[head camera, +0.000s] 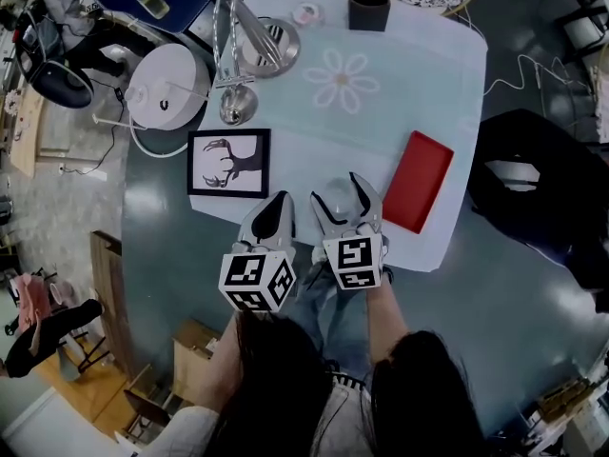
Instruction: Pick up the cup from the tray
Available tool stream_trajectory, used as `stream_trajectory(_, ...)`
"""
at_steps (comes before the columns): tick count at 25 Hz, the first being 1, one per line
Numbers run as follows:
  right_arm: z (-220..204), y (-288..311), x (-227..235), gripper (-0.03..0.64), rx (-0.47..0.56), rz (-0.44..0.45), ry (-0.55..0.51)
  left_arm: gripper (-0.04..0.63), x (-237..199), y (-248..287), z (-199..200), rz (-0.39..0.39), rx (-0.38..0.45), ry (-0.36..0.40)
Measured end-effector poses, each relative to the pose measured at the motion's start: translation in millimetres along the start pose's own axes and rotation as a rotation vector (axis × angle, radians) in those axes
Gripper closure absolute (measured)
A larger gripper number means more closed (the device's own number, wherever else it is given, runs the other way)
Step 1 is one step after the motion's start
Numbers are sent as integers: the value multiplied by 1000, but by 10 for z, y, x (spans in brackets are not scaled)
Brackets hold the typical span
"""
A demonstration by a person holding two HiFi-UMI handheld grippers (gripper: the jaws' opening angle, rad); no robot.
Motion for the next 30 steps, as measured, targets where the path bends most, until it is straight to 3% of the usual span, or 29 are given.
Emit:
stream_trajectory(9, 33, -19, 47, 242, 2, 6, 0, 595, -6, 0, -49, 5, -23, 13)
stream_trajectory(15, 162, -142, 88, 227, 54, 24, 78, 595, 32, 3, -40, 10, -16, 20)
stream_trajectory(30, 631, -697, -31, 229, 141, 49, 26, 595, 278, -276, 199, -12, 77, 60)
Point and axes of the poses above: the fingertips, and each gripper's own axes: y forward along the fingers, x to its right, z out of its top, the point moved 8 cm from there along -y, backward along the fingers, and after that the axes turned 3 degrees about y, right-handed, at the moved point
